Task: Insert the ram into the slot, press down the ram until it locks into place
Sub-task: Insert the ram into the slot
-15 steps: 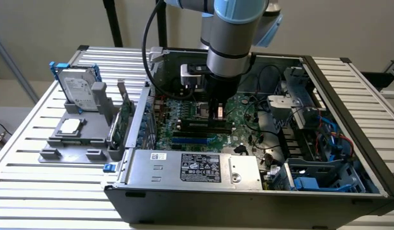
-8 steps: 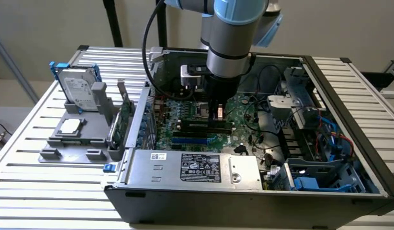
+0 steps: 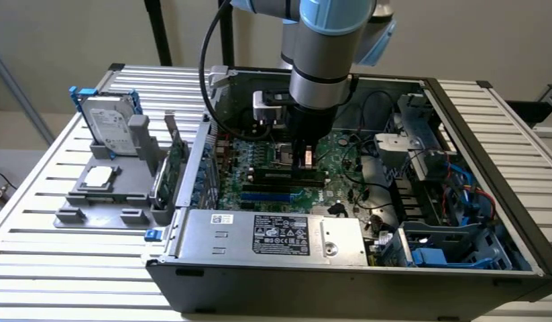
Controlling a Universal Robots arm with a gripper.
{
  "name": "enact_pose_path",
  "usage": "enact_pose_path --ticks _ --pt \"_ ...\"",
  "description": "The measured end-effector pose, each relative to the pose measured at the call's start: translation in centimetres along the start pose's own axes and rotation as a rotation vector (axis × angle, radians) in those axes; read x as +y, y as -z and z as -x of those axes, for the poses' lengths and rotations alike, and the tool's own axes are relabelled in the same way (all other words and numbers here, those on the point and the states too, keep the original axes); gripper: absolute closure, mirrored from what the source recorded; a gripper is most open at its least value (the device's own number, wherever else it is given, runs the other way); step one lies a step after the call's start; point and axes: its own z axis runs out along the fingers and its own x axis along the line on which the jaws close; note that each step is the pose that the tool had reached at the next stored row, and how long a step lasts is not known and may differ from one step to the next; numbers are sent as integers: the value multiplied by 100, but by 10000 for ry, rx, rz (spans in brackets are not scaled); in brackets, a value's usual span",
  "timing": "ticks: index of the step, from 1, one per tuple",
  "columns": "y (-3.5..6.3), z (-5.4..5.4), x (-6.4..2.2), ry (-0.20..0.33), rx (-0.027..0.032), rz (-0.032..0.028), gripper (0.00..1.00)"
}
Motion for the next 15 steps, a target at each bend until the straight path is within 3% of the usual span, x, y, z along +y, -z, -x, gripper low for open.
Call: enact_pose_path --ticks 15 --pt "-35 2 -4 0 -13 1 87"
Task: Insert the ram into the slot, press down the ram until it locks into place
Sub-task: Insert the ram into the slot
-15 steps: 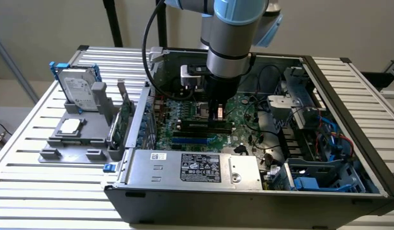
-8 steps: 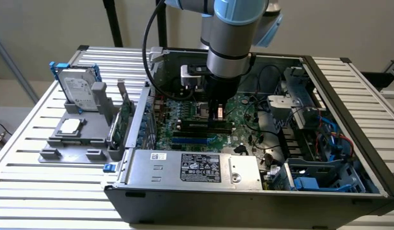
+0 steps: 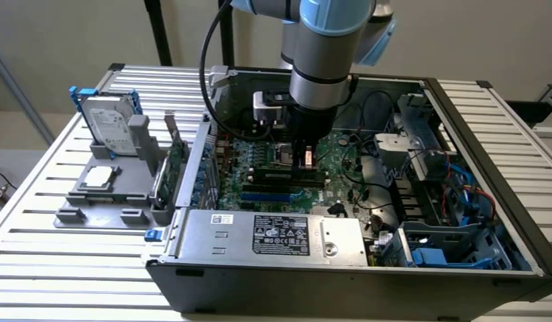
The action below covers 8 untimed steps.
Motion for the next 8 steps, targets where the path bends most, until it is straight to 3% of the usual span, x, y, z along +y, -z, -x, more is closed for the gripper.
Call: enact_pose_path --ticks 8 --pt "2 0 0 0 -16 0 87"
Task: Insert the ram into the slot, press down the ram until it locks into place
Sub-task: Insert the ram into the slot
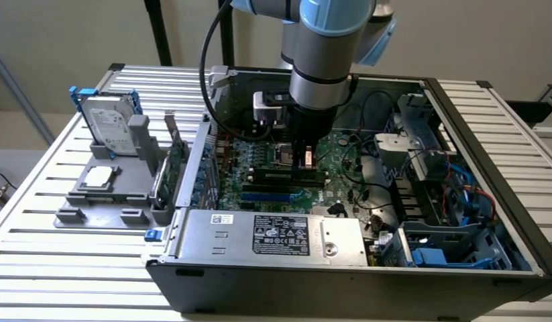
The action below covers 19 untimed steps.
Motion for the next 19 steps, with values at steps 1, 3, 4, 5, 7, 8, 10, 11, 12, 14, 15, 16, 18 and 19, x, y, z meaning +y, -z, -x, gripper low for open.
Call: enact_pose_path --ticks 1,3,4,5,7,8,10,11,12,14,15,16,18,19 --pt "8 1 0 0 -8 3 87" --pt "41 5 0 0 -21 30 87" --pt "64 2 2 0 -4 56 87" --pt "74 2 2 -1 -6 69 87" --pt "77 3 2 -1 -7 84 87" --pt "78 3 2 -1 -5 89 87" --pt "80 2 2 -1 -1 91 87" --pt "79 2 2 0 -2 91 87" --pt "79 2 2 -1 1 93 87" --pt "76 2 2 -1 2 92 87" --pt "73 2 2 -1 5 91 87" --pt "71 2 2 0 7 91 87" --pt "64 2 1 0 12 91 87" --pt "61 2 1 0 15 92 87"
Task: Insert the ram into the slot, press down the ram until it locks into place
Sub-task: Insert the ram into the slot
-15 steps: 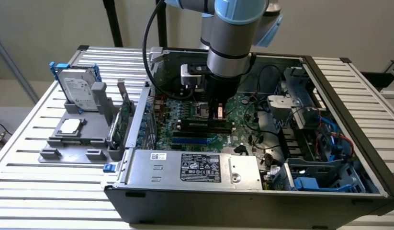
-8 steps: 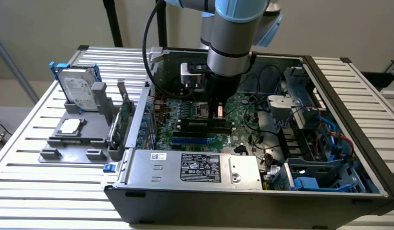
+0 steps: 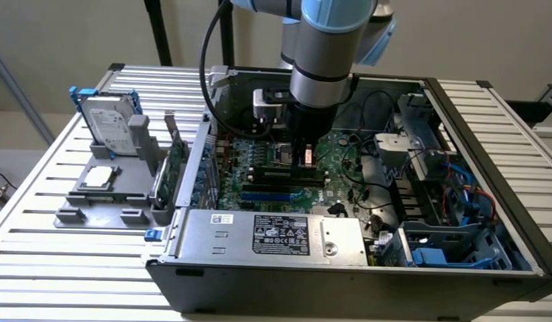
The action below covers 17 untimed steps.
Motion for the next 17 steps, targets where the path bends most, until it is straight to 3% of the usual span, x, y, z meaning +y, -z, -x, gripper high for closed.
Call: enact_pose_path --ticks 17 --pt "-32 2 -14 -2 8 0 87"
